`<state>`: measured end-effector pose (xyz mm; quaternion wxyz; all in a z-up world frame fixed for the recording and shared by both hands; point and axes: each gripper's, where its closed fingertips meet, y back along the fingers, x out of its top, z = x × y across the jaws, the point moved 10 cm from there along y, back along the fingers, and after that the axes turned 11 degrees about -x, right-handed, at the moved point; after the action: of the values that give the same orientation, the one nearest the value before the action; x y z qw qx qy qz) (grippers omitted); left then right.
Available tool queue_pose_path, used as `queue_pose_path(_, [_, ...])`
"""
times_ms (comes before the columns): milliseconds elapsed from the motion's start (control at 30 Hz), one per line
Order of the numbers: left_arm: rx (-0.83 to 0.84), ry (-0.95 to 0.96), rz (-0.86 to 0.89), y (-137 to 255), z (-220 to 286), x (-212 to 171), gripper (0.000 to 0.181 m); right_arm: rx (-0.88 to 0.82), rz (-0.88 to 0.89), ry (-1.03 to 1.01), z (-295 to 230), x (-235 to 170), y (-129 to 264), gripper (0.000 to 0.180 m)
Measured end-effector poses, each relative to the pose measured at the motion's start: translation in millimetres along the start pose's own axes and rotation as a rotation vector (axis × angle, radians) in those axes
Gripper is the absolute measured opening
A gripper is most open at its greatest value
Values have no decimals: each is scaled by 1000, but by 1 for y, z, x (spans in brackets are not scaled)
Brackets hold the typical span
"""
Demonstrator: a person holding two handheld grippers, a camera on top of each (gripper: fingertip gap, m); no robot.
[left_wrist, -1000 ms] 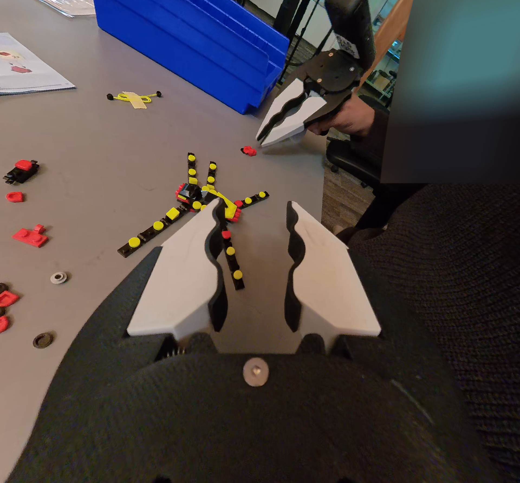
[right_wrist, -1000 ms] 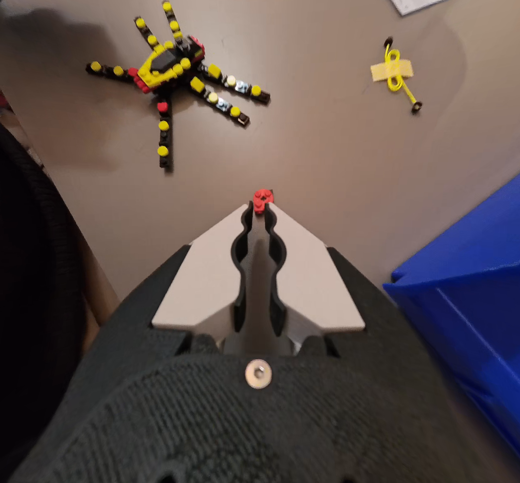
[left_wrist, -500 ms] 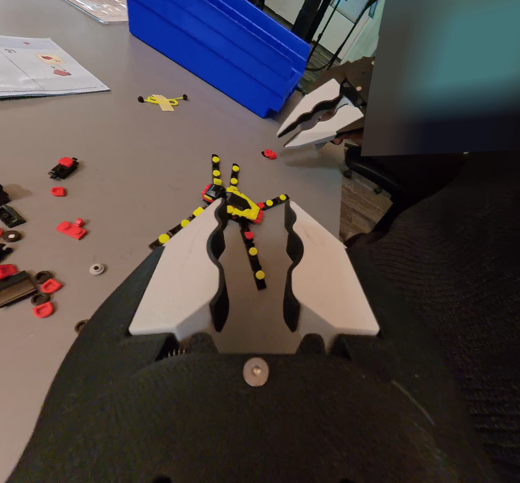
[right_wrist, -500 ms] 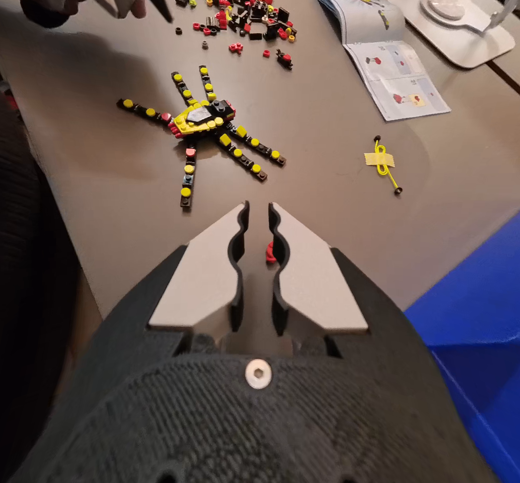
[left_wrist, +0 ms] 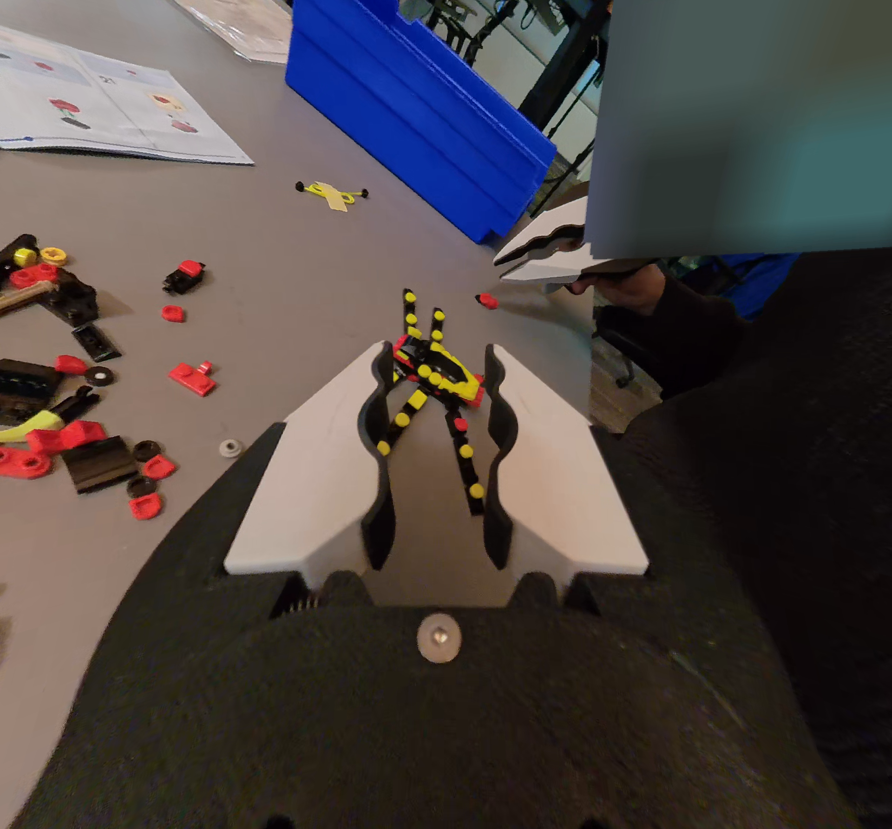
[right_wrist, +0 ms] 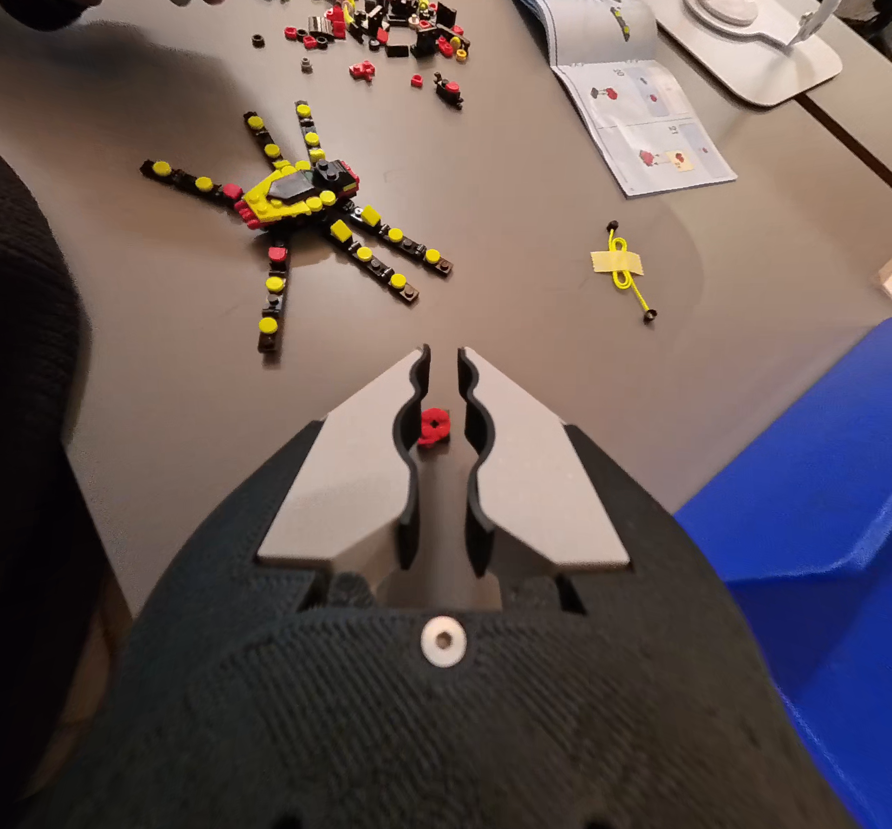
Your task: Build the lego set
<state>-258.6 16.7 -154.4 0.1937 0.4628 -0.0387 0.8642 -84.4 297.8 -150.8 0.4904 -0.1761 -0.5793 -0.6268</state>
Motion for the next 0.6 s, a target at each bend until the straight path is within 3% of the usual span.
queue_pose_path(333, [71, -108, -81, -2, 4, -6, 34, -4, 1, -21, 6, 1, -5, 8])
queue_pose_path(500, [77, -118, -56, 3, 8, -3, 31, 45, 108, -146, 14, 8, 5, 7])
queue_pose_path(600, [185, -222, -162, 23, 10, 2, 5, 51, 142, -208, 20, 7, 11, 7])
